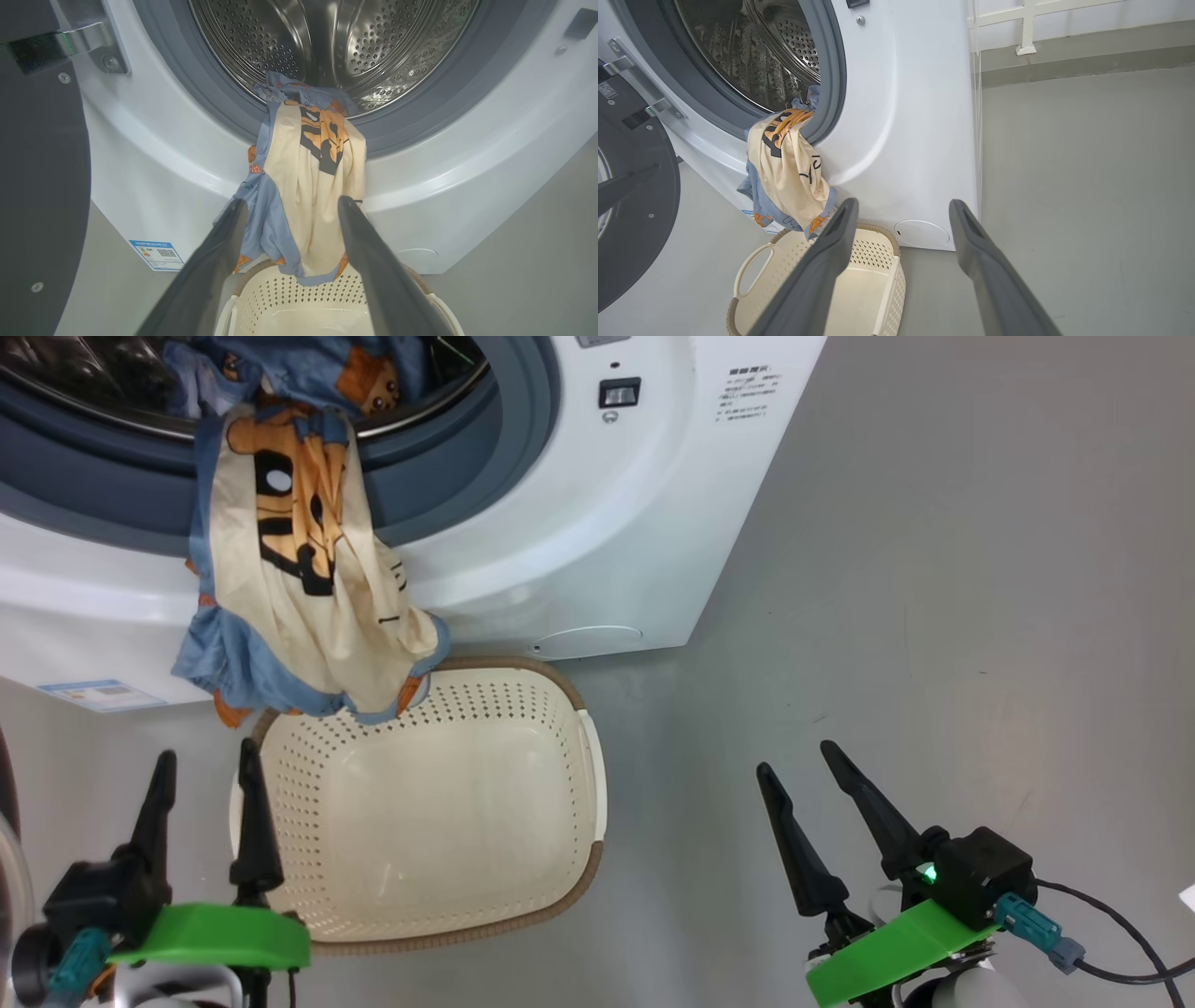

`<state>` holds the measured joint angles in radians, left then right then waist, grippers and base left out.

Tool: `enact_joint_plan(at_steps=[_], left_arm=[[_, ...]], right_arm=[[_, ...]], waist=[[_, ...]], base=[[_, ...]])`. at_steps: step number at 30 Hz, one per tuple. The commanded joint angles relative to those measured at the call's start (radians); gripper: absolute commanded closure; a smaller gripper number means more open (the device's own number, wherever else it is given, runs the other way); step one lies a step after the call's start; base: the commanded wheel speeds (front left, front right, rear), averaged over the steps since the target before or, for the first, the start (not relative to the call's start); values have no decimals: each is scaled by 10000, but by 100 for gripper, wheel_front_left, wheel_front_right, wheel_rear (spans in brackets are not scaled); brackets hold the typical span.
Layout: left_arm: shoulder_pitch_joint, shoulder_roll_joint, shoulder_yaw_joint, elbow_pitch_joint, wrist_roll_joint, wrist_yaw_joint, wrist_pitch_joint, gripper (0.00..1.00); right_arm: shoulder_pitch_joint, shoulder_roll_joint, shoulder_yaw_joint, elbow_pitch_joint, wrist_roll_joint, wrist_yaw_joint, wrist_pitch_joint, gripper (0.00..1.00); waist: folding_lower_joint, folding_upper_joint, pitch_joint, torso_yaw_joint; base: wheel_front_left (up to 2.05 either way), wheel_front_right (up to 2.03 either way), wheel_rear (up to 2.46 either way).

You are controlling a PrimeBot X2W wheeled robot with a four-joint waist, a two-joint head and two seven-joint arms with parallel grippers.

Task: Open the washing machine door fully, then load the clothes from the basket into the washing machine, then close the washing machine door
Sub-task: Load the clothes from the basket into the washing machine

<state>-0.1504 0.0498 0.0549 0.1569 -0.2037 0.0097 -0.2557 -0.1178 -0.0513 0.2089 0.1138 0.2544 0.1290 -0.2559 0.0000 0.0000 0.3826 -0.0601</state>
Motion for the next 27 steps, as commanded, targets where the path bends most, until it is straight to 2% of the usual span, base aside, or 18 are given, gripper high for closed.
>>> enact_joint_plan(at_steps=[1, 16, 21, 27], left_arm=[[276, 130, 429, -378, -60, -28, -61, 0], [186, 210, 544, -261, 99, -174, -61, 0], [-505, 381, 630, 388, 25, -277, -61, 0], [-1708, 708, 760, 1729, -293, -686, -61, 0]], right_arm=[[192, 11, 197, -265, -79, 17, -59, 0], [156, 11, 289, -316, 39, 17, -59, 0], [37, 11, 389, -377, 91, 17, -59, 0], [-144, 11, 541, -458, 169, 17, -59, 0]], waist=[[0, 0, 6, -47], [0, 0, 301, -367], [0, 0, 665, -596], [0, 0, 1135, -955]], base=[[0, 0, 0], [0, 0, 0], [0, 0, 0], [0, 0, 0]])
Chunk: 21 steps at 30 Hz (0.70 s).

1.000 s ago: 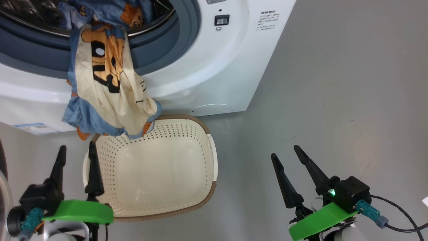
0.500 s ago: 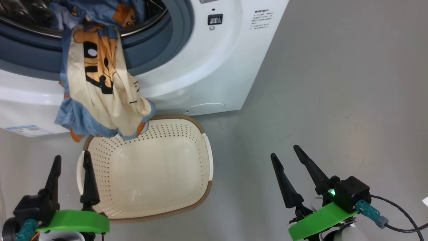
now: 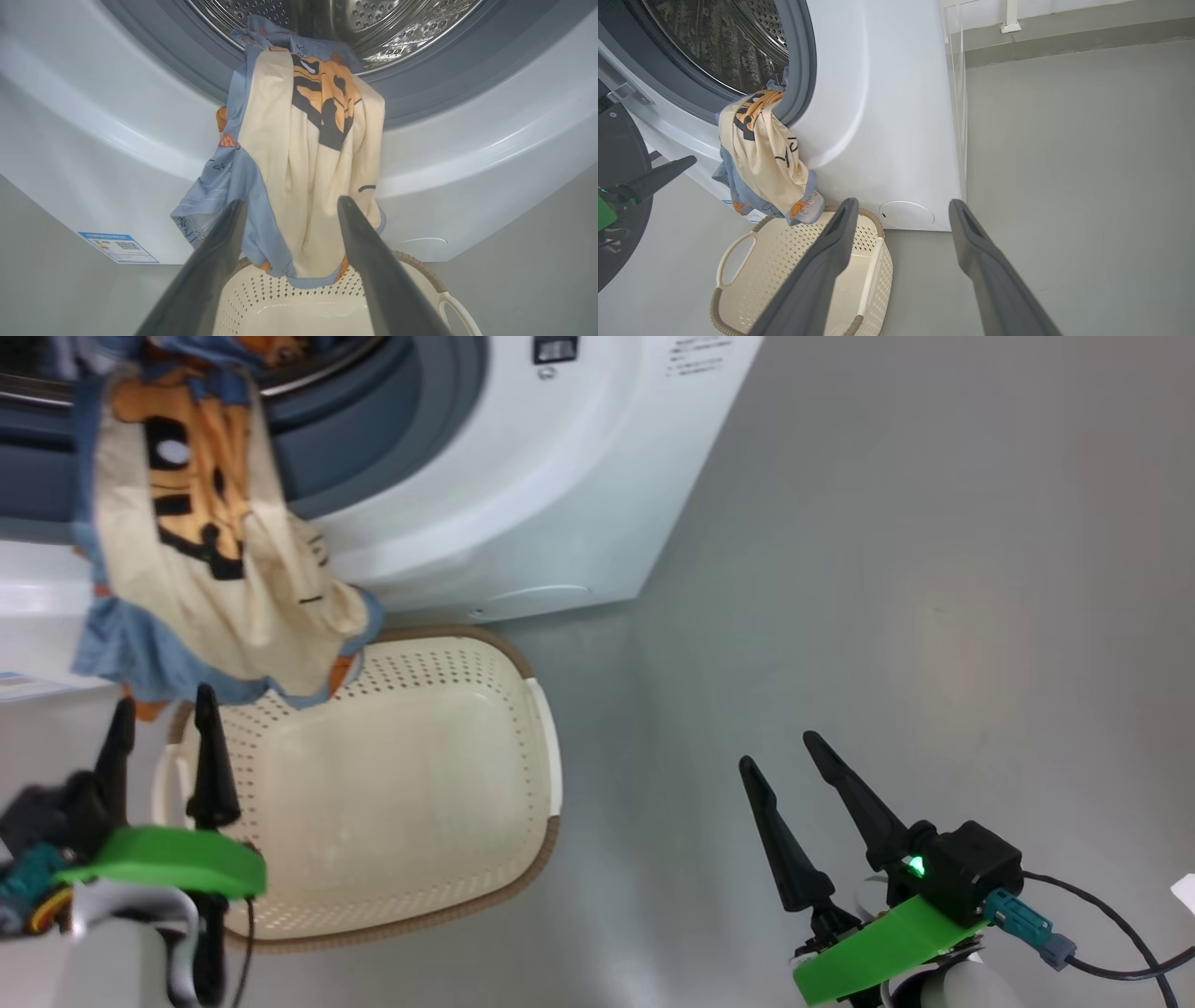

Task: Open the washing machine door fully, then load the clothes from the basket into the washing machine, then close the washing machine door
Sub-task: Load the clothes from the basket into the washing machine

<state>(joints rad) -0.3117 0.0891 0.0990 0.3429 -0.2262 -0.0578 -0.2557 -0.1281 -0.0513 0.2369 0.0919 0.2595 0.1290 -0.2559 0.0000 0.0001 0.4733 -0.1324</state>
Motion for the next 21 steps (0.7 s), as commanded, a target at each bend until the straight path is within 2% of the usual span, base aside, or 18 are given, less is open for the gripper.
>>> enact_joint_plan(at_steps=[1, 8, 21], left_arm=[[-289, 362, 368, 119, -161, -78, -61, 0], [-1462, 852, 609, 1482, -178, -275, -61, 0], [-2860, 1164, 623, 2901, 267, -440, -61, 0]], right_arm=[[-59, 11, 273, -251, 133, 17, -59, 0], [-128, 11, 285, -363, 239, 17, -59, 0], [-285, 11, 446, -482, 284, 17, -59, 0]], waist=[[0, -1, 291, -301], [0, -1, 675, -656], [0, -1, 1109, -952]], base=[[0, 0, 0], [0, 0, 0], [0, 0, 0]])
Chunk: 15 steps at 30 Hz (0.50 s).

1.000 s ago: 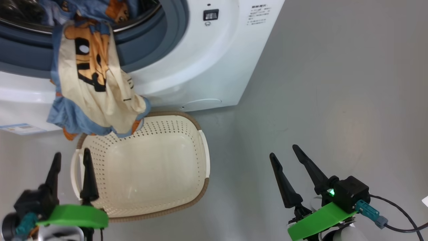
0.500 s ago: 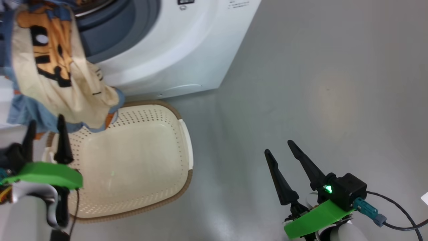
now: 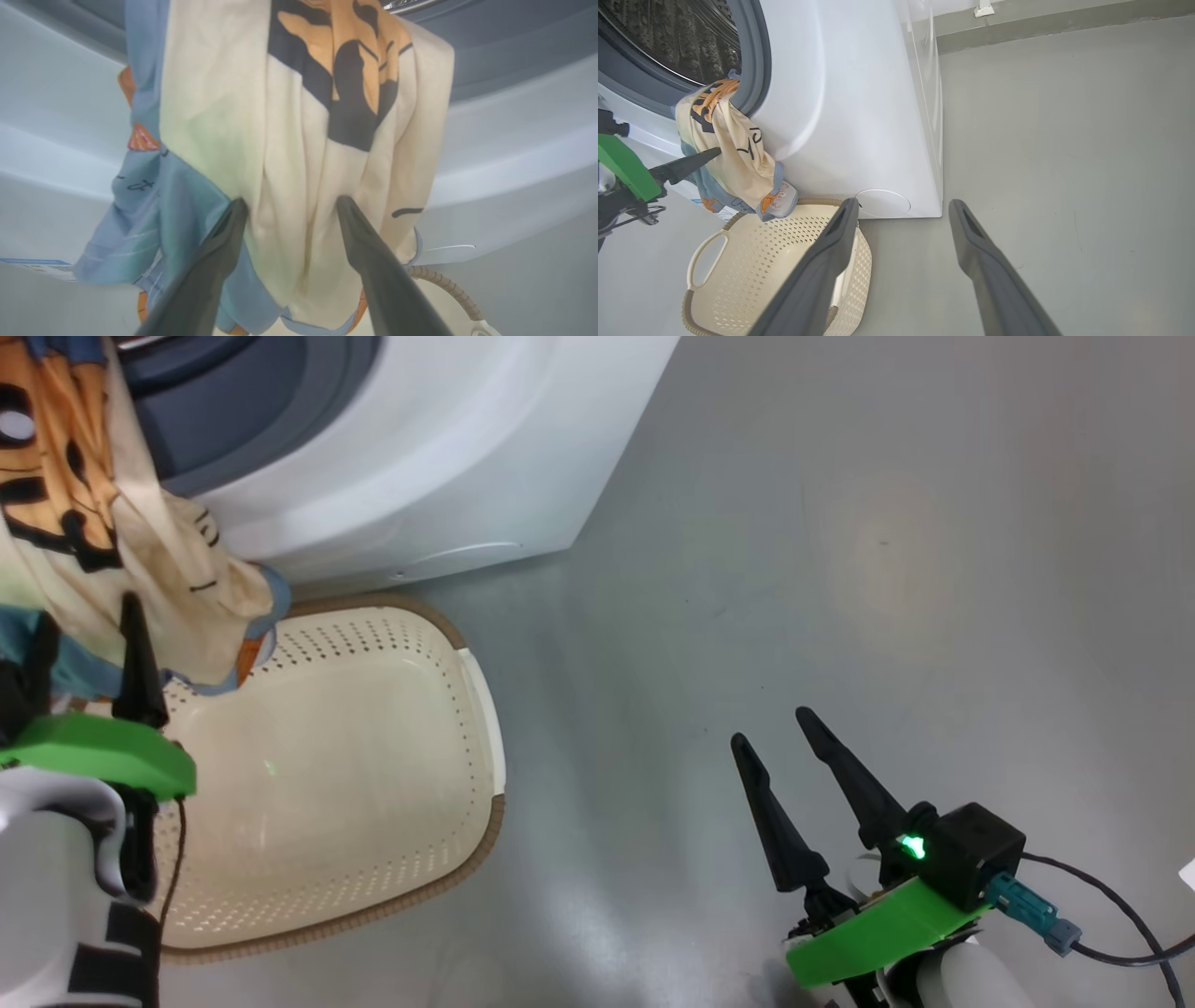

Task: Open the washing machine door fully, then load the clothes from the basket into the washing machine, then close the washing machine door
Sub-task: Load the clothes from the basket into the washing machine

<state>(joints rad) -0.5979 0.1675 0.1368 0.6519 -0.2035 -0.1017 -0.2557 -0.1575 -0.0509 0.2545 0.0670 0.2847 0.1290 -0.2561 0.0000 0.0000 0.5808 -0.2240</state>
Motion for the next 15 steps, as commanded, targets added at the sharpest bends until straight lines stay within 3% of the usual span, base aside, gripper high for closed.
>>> enact_joint_plan(at_steps=[1, 11, 12, 14, 15], left_arm=[[-88, 401, 268, -116, 78, -1, -61, 0], [-958, 557, 422, 370, 511, 172, -61, 0], [-1037, 536, 449, 350, 526, 186, -61, 12], [-1128, 472, 500, 286, 557, 214, -61, 95], [-1133, 439, 517, 259, 579, 221, -61, 100]], right_arm=[[-1, 7, 283, -243, 30, 17, -57, 0], [-72, 7, 351, -308, -9, 17, -57, 0], [-77, 7, 349, -309, -14, 17, -57, 0], [-74, 7, 322, -311, -15, 17, -57, 0], [-62, 7, 304, -307, -15, 17, -57, 0]], waist=[[0, 0, 72, -58], [0, 0, 405, -232], [0, 0, 420, -241], [0, 0, 418, -241], [0, 0, 398, -235]], base=[[0, 0, 0], [0, 0, 0], [0, 0, 0], [0, 0, 0], [0, 0, 0]])
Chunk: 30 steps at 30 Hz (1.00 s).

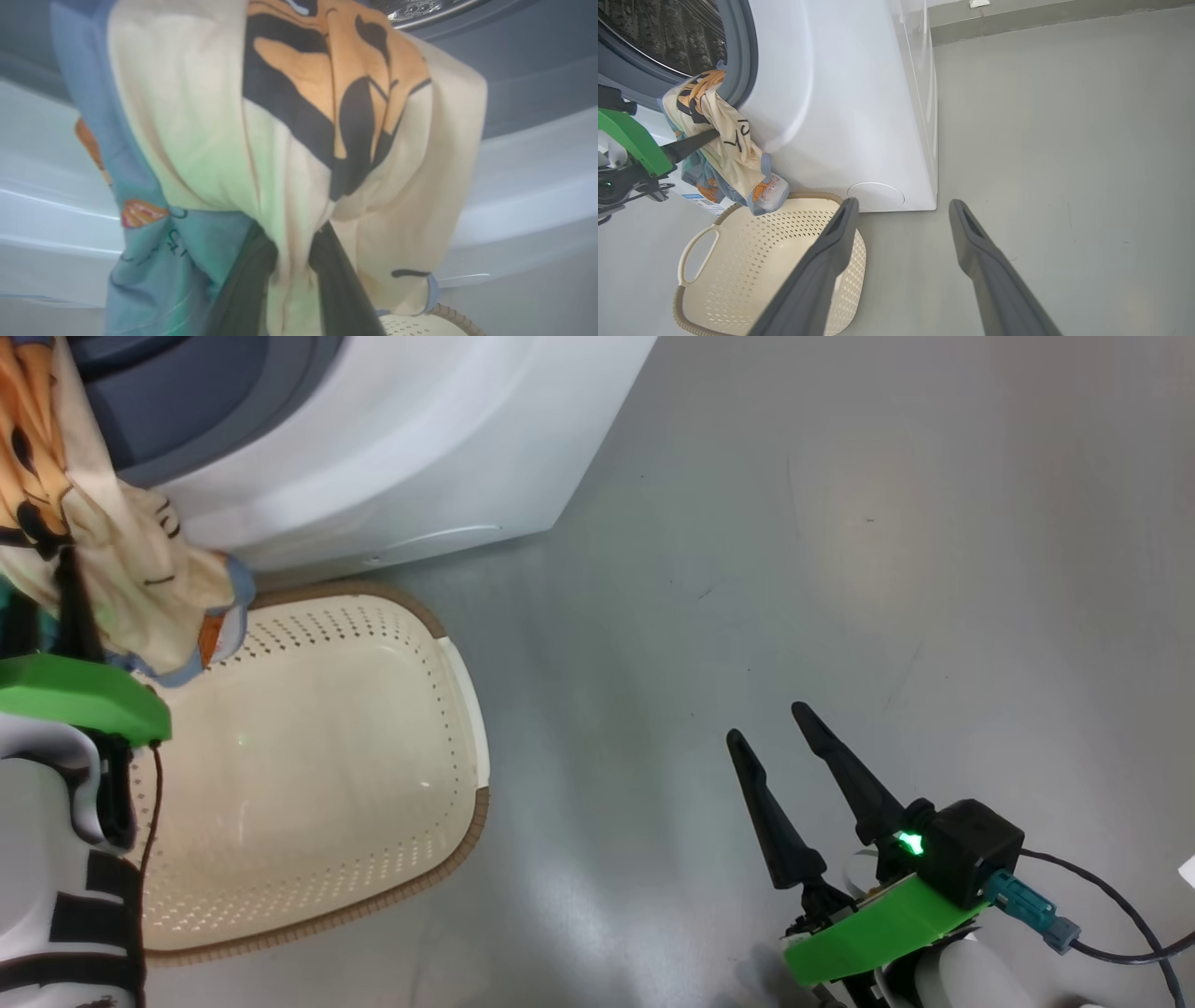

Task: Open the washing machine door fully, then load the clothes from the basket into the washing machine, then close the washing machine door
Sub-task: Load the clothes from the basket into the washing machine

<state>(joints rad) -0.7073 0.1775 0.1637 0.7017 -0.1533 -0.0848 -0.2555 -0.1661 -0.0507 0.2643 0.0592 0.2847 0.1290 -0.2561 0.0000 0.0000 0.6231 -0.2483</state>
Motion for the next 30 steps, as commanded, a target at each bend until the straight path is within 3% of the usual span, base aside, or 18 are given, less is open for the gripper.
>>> enact_joint_plan(at_steps=[1, 11, 17, 24, 30], left_arm=[[-29, 296, 279, -276, 77, 52, -63, 100], [1174, -549, 396, -1383, -260, -214, -63, 100], [1242, -762, 48, -2233, -648, -361, -59, 100], [-93, -380, -207, -2065, -621, -356, 332, 100], [-1604, 146, -374, -1161, -239, -59, 472, 100]], right_arm=[[41, 5, 189, -221, -13, 17, -57, 0], [218, 5, 113, -84, 67, 17, -57, 0], [215, 5, 195, 26, 95, 17, -57, 0], [140, 5, 724, 133, 355, 17, -57, 0], [277, 5, 1166, 200, 613, 17, -57, 0]], waist=[[0, 0, -53, 18], [0, 0, -681, 468], [0, 0, -955, 670], [0, 0, -1111, 267], [0, 0, -1101, -358]], base=[[0, 0, 0], [0, 0, 0], [0, 0, 0], [0, 0, 0], [0, 0, 0]])
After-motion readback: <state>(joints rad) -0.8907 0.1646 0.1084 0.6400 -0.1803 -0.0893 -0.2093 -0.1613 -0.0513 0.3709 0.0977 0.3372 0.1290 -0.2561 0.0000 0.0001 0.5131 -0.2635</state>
